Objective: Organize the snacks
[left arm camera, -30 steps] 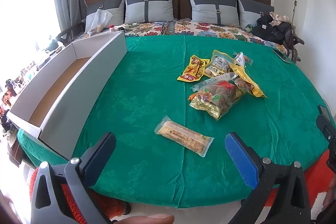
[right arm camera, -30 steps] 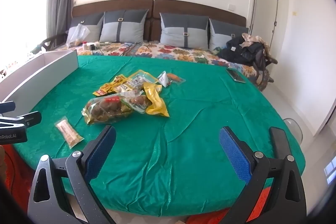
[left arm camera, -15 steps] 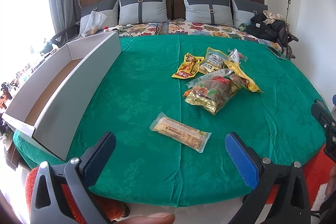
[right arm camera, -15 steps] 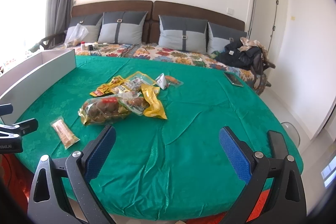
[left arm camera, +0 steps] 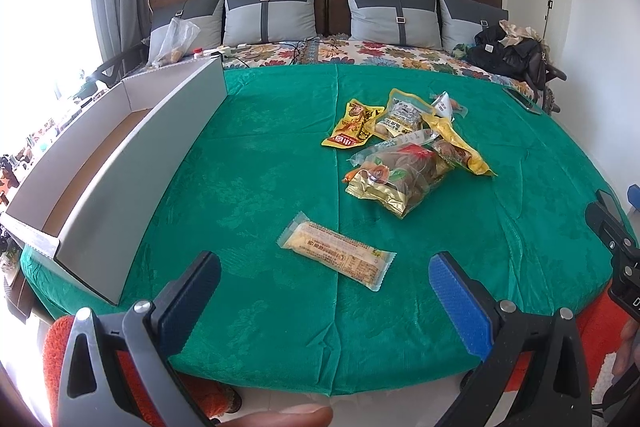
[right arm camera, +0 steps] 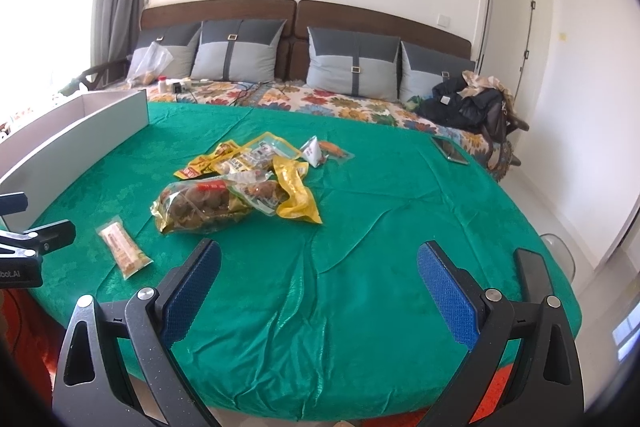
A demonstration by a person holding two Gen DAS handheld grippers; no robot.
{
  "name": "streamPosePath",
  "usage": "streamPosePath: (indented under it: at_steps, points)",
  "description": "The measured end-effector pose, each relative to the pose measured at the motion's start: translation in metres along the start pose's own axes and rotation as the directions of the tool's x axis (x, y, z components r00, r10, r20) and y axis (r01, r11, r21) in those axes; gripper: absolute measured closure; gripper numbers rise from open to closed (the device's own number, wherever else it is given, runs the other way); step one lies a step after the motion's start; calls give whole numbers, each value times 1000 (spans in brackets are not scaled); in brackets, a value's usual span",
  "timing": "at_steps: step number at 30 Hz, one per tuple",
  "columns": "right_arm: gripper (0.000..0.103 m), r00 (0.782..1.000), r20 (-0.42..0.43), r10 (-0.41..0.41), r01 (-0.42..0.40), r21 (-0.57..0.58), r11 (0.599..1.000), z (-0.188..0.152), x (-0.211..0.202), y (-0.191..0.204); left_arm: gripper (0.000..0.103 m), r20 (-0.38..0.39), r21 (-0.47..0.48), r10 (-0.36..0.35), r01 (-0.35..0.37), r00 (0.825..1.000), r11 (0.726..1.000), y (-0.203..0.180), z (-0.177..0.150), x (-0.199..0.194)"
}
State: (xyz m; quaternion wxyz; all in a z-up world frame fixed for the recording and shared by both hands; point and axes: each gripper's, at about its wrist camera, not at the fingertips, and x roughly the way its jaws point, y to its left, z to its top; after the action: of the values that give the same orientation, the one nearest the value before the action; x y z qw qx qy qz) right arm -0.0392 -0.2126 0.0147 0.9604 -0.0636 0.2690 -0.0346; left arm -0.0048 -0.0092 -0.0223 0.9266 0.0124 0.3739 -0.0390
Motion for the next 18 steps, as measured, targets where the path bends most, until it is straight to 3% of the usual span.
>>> streamPosePath:
  at_steps: [18]
  points:
    - [3, 1000, 9, 0, 0, -12, 1000, 2, -3, 3, 0, 7, -25, -11, 11, 1000, 1000, 6, 2, -2]
